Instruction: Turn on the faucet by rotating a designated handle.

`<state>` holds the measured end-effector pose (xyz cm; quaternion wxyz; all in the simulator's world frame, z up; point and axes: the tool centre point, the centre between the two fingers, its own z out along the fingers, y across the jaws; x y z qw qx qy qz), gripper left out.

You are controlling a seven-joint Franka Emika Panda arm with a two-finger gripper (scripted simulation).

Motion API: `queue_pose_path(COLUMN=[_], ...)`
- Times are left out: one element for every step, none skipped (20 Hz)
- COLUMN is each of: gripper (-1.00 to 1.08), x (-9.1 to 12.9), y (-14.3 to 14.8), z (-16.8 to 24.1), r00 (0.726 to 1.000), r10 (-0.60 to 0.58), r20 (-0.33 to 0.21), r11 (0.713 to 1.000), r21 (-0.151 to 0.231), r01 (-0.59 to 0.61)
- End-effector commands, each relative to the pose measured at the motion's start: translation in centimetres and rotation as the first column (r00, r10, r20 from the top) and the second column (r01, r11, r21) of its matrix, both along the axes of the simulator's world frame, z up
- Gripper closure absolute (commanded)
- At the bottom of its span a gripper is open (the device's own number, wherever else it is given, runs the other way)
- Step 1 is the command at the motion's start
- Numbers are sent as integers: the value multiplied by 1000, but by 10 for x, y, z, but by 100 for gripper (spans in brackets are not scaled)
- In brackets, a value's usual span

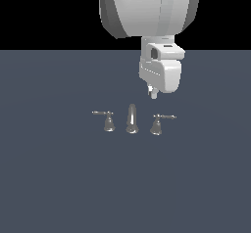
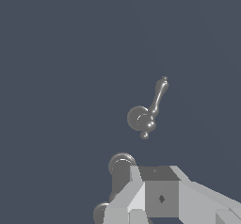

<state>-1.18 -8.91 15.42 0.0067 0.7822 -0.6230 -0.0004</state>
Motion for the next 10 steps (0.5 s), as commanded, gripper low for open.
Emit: queue_pose_path(gripper=[108,108,108,108,108,108,108,108,108,108], x=[8,11,13,16,18,19,21,23,24,25], y=[-14,-19,-24,-29,-33,-38,-42,-46,-49,-52], z=[-18,-24,-30,-36,-41,-46,-51,-55,-59,-63], r00=[997,995,992,989,985,981,977,973,968,964], r10=[-73,-100,-125,-150,-172,-194,-214,-232,-249,-264], r20=[3,3,4,4,5,6,6,7,7,7], r11=[997,995,992,989,985,981,977,973,968,964], r21=[0,0,1,1,2,2,3,4,4,5], r01=[73,100,125,150,172,194,214,232,249,264])
